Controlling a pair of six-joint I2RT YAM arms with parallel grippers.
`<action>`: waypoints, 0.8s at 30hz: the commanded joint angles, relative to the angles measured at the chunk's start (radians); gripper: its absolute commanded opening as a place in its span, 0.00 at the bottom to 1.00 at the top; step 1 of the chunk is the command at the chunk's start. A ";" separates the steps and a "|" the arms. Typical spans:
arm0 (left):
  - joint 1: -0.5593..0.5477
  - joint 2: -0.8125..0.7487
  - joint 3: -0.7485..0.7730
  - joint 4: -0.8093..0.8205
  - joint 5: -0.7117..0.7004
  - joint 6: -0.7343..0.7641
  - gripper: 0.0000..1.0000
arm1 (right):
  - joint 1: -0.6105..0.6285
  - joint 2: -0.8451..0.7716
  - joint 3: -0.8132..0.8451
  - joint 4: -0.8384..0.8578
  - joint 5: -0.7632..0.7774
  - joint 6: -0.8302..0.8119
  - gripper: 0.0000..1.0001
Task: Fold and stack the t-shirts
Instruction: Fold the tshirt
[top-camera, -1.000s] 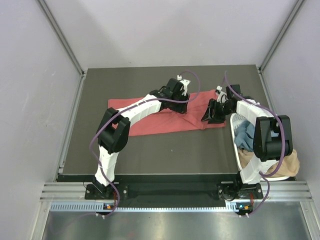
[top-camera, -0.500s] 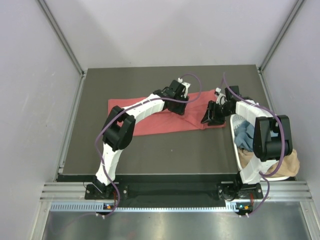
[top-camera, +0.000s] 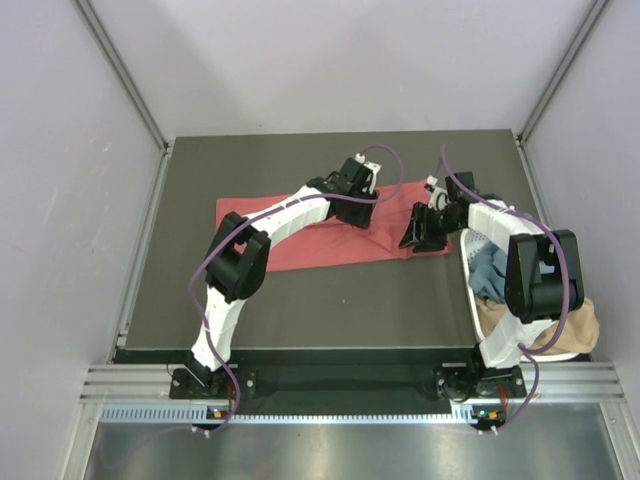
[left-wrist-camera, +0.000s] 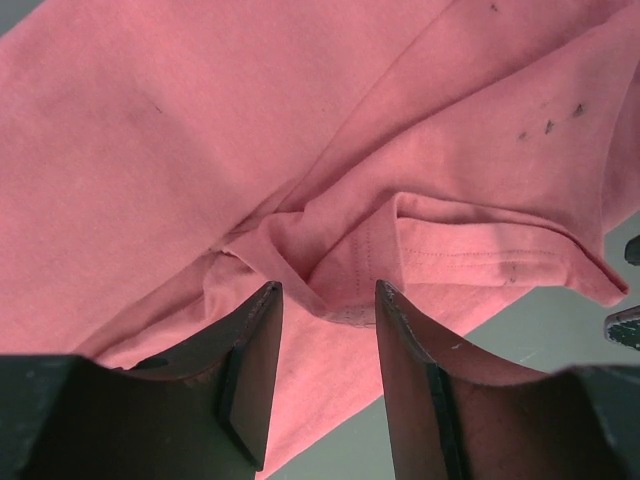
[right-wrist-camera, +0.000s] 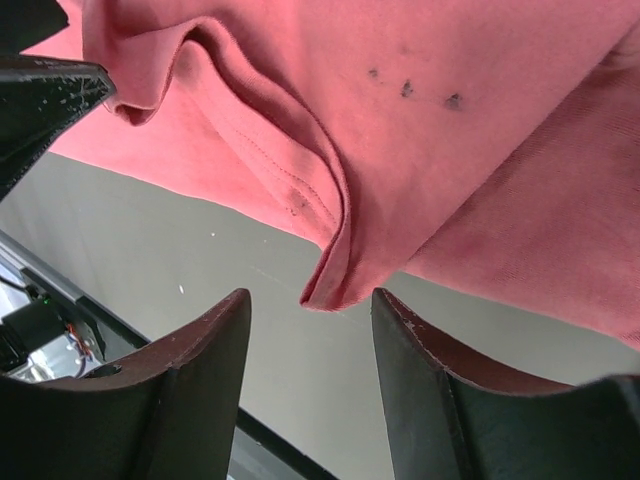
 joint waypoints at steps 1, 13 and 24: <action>-0.020 -0.044 0.051 -0.027 -0.012 -0.002 0.48 | 0.016 0.001 0.006 0.013 -0.001 -0.023 0.52; -0.047 -0.033 0.060 -0.038 -0.028 0.007 0.48 | 0.019 0.002 -0.007 0.024 -0.001 -0.023 0.52; -0.050 -0.021 0.042 -0.046 -0.081 0.030 0.43 | 0.030 0.015 0.002 0.024 -0.008 -0.023 0.50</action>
